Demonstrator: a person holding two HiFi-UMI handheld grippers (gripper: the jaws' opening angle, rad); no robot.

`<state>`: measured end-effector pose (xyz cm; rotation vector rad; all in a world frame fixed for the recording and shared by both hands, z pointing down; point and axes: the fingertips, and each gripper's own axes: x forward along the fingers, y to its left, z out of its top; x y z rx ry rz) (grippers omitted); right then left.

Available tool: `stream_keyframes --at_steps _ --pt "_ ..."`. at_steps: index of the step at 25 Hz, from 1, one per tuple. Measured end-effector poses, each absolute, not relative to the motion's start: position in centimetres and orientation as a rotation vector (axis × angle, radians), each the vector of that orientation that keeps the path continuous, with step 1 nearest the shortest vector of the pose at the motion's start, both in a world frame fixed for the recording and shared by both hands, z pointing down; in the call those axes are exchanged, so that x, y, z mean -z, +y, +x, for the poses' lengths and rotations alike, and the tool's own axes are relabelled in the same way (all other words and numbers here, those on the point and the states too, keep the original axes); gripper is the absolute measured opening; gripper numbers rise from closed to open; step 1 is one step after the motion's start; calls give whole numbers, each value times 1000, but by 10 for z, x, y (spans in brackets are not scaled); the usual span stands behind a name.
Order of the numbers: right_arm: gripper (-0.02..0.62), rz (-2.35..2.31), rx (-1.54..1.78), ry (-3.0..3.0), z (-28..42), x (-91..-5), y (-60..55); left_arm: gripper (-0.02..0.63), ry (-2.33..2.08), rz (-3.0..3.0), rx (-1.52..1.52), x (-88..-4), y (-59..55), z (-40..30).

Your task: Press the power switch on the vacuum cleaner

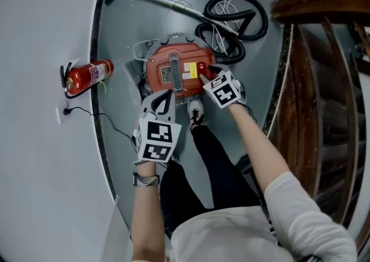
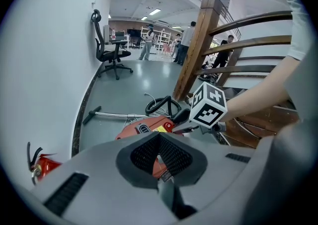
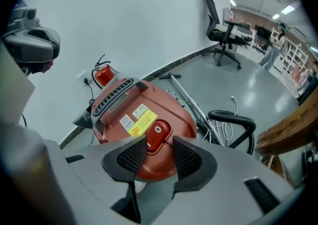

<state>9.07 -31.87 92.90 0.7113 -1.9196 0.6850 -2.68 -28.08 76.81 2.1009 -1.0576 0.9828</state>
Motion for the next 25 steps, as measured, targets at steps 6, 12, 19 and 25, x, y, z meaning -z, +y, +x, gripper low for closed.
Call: stream_keyframes --at_steps 6,12,19,25 --pt "173 700 -563 -1936 91 -903 -315 -3 -1045 2164 -1008 -760 -266 -33" --pt "95 732 -452 -1926 94 -863 -306 -3 -1068 2203 -995 -731 -260 -43" --pt "60 781 -348 -1916 92 -810 -292 -3 -1083 2271 -982 -696 -237 -45" --pt "36 808 -324 -1926 90 -772 -268 -3 -1108 2298 -974 -671 -212 -54"
